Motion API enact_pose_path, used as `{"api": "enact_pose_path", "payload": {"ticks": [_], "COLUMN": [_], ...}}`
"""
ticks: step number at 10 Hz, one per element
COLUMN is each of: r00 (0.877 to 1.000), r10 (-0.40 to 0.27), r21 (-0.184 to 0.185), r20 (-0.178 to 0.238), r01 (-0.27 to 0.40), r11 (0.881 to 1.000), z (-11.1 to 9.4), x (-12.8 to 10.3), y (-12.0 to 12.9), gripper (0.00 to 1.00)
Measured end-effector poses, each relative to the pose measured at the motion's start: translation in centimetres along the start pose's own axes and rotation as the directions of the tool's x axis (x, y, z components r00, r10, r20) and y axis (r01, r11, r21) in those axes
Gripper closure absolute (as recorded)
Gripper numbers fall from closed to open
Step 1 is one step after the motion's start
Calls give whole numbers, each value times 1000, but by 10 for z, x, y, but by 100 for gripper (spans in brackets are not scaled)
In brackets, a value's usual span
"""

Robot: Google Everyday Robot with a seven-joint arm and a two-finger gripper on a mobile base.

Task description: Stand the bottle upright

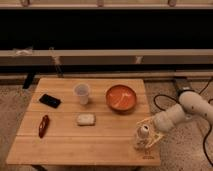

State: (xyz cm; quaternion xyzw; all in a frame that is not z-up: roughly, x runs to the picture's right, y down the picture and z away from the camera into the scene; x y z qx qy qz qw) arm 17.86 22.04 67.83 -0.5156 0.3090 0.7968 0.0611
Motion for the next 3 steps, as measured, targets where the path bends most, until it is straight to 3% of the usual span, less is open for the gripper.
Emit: {"api": "enact_pose_path", "payload": {"ticks": [3], "r00": [1000], "r10": [-3], "r21": [-1], "r20": [0], "r01": [3], "r11": [1000], "z": [0], "x": [0], "y": [0], "gripper": [35]}}
